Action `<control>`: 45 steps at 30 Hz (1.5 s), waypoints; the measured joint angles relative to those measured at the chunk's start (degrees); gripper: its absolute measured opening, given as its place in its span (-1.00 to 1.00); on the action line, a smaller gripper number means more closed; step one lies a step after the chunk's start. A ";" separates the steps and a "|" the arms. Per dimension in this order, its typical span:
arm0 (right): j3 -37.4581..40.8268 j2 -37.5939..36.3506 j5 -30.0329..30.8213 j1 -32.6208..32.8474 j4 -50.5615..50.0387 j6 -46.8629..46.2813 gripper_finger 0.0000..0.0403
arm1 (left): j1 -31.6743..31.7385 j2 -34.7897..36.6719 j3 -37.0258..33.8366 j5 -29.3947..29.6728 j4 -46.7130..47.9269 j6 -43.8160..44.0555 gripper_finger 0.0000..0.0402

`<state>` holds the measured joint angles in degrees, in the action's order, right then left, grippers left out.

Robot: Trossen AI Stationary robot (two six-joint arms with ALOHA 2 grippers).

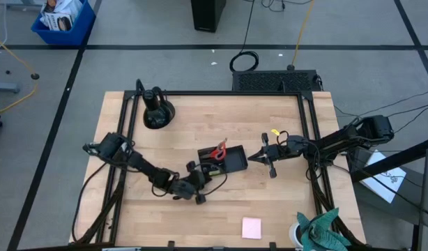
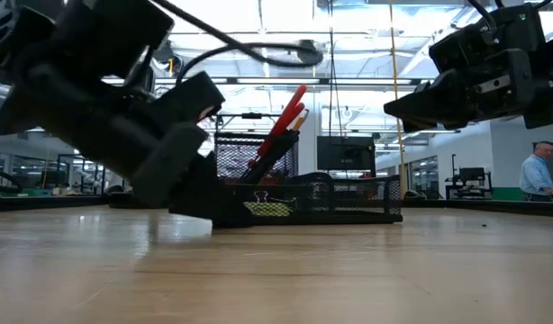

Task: Pick and place office supplies into organizer
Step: Adjust the black desk organizer, then put the pink sticky notes into the black desk organizer

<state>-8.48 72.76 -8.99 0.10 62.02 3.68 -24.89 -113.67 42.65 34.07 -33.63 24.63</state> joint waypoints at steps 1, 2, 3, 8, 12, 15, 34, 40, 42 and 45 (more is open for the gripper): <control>-0.01 0.01 0.00 0.00 -0.20 0.00 -0.98 | 0.36 0.00 0.00 -0.14 0.66 0.18 -0.97; 0.00 0.01 0.00 0.00 -0.34 0.02 -0.98 | 0.69 0.02 0.02 -0.60 0.96 0.34 -0.96; -0.01 0.00 0.00 0.00 -0.36 0.05 -0.98 | 1.00 0.04 0.03 -0.87 1.26 0.34 -0.96; 0.01 0.01 0.00 0.00 -0.71 0.10 -0.98 | 2.12 0.07 0.07 -1.23 1.63 -0.71 -0.98; 0.01 0.01 0.00 0.00 -0.70 0.15 -0.98 | 3.26 0.13 0.08 -1.76 2.62 -0.71 -0.96; 0.01 0.01 0.00 0.00 -0.65 0.09 -0.98 | 4.01 0.17 0.11 -2.50 3.34 0.08 -0.99; 0.01 0.01 -9.45 0.57 -6.63 4.52 -0.98 | -2.88 0.50 11.80 -12.19 9.39 -6.11 -0.97; -5.71 0.01 -3.14 9.39 -16.80 6.27 -0.98 | -2.68 0.52 20.49 -14.03 21.48 -5.12 -0.98; -10.71 0.01 2.55 13.73 -27.00 7.78 -0.98 | -2.68 0.52 21.58 -15.40 22.45 -7.61 -0.95; -20.05 0.04 14.34 20.75 -45.67 9.41 -0.98 | -3.22 0.55 21.73 -19.13 20.92 -14.70 -0.96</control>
<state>-28.53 72.79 5.34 20.85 16.34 13.09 -28.12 -113.12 64.38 14.94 -12.71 9.93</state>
